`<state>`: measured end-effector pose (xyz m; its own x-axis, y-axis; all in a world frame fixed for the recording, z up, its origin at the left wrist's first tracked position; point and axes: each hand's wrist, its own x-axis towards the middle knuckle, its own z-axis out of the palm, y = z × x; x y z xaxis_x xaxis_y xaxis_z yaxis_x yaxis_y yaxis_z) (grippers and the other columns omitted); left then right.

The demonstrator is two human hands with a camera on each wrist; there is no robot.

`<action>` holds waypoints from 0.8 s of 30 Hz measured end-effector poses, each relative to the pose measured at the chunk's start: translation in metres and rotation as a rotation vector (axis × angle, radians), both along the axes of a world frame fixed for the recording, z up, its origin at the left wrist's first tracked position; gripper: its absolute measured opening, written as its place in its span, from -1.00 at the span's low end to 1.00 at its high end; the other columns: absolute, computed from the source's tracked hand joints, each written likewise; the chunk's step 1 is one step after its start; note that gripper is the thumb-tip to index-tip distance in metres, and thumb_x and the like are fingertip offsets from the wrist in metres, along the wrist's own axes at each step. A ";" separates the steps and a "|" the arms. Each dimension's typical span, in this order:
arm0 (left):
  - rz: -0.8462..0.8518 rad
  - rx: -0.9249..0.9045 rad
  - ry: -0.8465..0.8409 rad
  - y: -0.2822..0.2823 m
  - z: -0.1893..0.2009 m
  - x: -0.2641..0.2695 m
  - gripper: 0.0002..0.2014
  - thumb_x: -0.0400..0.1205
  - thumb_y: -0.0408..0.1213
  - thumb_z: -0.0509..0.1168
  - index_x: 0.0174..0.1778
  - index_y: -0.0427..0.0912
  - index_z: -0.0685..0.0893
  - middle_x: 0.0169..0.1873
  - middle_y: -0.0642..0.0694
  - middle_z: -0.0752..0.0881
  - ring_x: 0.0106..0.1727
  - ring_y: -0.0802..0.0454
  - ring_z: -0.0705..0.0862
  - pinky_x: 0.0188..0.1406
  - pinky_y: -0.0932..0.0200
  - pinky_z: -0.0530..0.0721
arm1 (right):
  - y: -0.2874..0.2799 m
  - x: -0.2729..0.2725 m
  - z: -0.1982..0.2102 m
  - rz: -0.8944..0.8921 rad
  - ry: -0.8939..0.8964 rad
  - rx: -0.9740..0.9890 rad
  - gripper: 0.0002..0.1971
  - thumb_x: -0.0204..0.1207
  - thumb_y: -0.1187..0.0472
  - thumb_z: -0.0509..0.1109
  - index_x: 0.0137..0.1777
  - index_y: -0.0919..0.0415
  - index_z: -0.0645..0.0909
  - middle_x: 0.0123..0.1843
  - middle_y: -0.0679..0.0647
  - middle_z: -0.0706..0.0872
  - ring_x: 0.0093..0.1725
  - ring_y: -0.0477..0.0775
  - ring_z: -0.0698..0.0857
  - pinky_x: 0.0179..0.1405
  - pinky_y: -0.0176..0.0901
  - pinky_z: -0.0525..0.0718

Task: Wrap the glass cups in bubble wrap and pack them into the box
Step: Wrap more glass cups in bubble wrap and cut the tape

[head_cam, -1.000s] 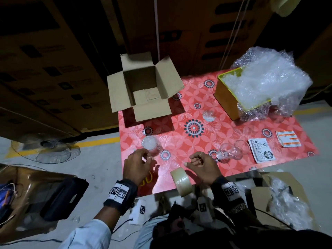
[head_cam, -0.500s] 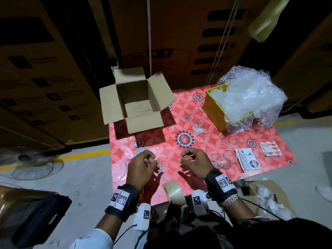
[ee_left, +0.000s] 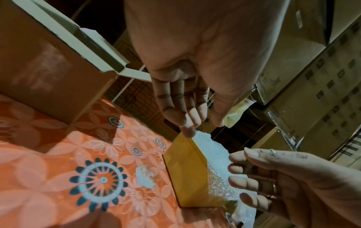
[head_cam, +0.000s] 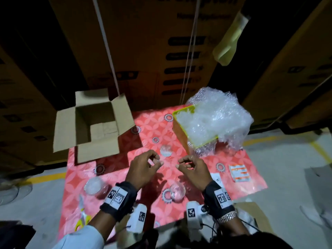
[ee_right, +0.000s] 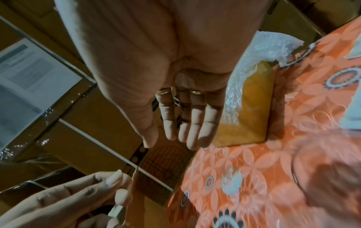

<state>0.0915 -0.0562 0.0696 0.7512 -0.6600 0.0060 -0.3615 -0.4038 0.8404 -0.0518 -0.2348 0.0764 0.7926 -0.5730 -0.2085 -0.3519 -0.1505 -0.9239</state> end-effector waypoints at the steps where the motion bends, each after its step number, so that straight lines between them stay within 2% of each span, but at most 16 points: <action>1: 0.000 0.004 -0.001 -0.014 0.002 -0.003 -0.82 0.58 -0.11 0.58 -0.14 0.05 0.67 -0.30 0.10 0.73 -0.40 0.05 0.73 -0.32 0.03 0.69 | -0.016 -0.001 0.003 -0.005 -0.010 0.011 -0.90 0.51 0.26 0.62 -0.03 0.16 0.76 -0.10 0.12 0.81 -0.15 -0.06 0.72 -0.04 0.03 0.82; 3: 0.000 0.014 0.009 -0.046 0.004 -0.008 -0.81 0.59 -0.10 0.58 -0.14 0.05 0.67 -0.28 0.09 0.74 -0.38 0.00 0.77 -0.29 0.00 0.71 | -0.056 -0.005 0.004 -0.002 -0.034 0.017 -0.91 0.52 0.27 0.60 -0.03 0.15 0.76 -0.10 0.13 0.81 -0.14 -0.03 0.74 -0.11 0.05 0.83; 5: -0.004 0.035 0.021 -0.065 0.004 -0.010 -0.82 0.60 -0.11 0.57 -0.13 0.05 0.67 -0.25 0.10 0.74 -0.38 0.00 0.78 -0.26 -0.02 0.71 | -0.085 -0.005 0.004 0.000 -0.046 -0.004 -0.90 0.53 0.29 0.58 -0.03 0.11 0.76 -0.11 -0.01 0.83 -0.10 -0.01 0.78 -0.03 -0.01 0.79; 8: 0.015 0.085 0.005 -0.099 -0.002 -0.014 -0.83 0.62 -0.10 0.56 -0.09 0.03 0.67 -0.20 0.09 0.75 -0.36 0.03 0.79 -0.21 -0.02 0.73 | -0.132 -0.008 -0.002 0.009 -0.012 0.000 -0.86 0.55 0.32 0.54 0.00 0.06 0.74 -0.03 -0.02 0.83 0.01 0.11 0.81 0.08 0.07 0.81; 12: 0.053 0.167 0.024 -0.116 -0.013 -0.023 -0.82 0.62 -0.10 0.55 -0.07 0.02 0.66 -0.17 0.10 0.74 -0.34 0.04 0.77 -0.23 0.08 0.66 | -0.165 -0.008 -0.015 0.093 0.016 -0.011 -0.88 0.55 0.29 0.58 0.01 0.10 0.73 -0.03 -0.01 0.82 0.03 0.02 0.79 0.12 -0.09 0.78; 14: 0.071 0.200 0.040 -0.111 -0.018 -0.030 -0.82 0.61 -0.09 0.56 -0.08 0.04 0.66 -0.20 0.10 0.73 -0.33 0.09 0.74 -0.28 0.13 0.62 | -0.168 -0.008 -0.022 0.148 0.016 0.006 -0.88 0.53 0.29 0.60 -0.01 0.12 0.74 -0.08 0.02 0.82 -0.06 0.03 0.78 0.06 0.00 0.82; 16: 0.093 0.237 0.056 -0.098 -0.027 -0.037 -0.83 0.61 -0.14 0.56 -0.09 0.01 0.66 -0.22 0.10 0.73 -0.32 0.18 0.71 -0.33 0.25 0.56 | -0.161 -0.010 -0.034 0.184 0.041 0.067 -0.88 0.52 0.30 0.61 -0.03 0.11 0.76 -0.15 0.04 0.80 -0.19 0.05 0.74 -0.03 0.26 0.83; 18: 0.131 0.266 0.091 -0.081 -0.038 -0.043 -0.83 0.60 -0.14 0.56 -0.12 0.03 0.67 -0.23 0.11 0.74 -0.26 0.21 0.72 -0.26 0.20 0.61 | -0.149 -0.014 -0.046 0.211 0.078 0.122 -0.85 0.45 0.19 0.66 -0.05 0.04 0.76 -0.20 0.04 0.76 -0.22 0.07 0.72 -0.12 0.37 0.82; 20: 0.193 0.271 0.137 -0.062 -0.048 -0.049 -0.82 0.56 -0.04 0.54 -0.18 0.06 0.66 -0.28 0.11 0.76 -0.25 0.20 0.74 -0.22 0.11 0.68 | -0.137 -0.019 -0.058 0.238 0.089 0.138 -0.75 0.31 0.01 0.70 -0.07 -0.03 0.75 -0.25 -0.10 0.74 -0.21 0.02 0.73 -0.11 0.29 0.85; 22: 0.249 0.280 0.175 -0.048 -0.054 -0.059 -0.77 0.51 0.07 0.49 -0.22 0.03 0.66 -0.30 0.13 0.78 -0.24 0.19 0.75 -0.19 0.08 0.71 | -0.124 -0.024 -0.063 0.311 0.068 0.101 -0.74 0.30 0.05 0.72 -0.08 0.00 0.74 -0.27 -0.16 0.70 -0.27 -0.13 0.69 -0.14 0.05 0.81; 24: 0.280 0.305 0.225 -0.037 -0.059 -0.068 -0.77 0.52 0.05 0.53 -0.22 0.02 0.68 -0.30 0.12 0.79 -0.23 0.18 0.76 -0.17 0.07 0.73 | -0.108 -0.028 -0.065 0.409 0.021 -0.001 -0.72 0.31 0.14 0.73 -0.07 0.05 0.72 -0.21 -0.17 0.69 -0.25 -0.17 0.68 -0.15 -0.07 0.75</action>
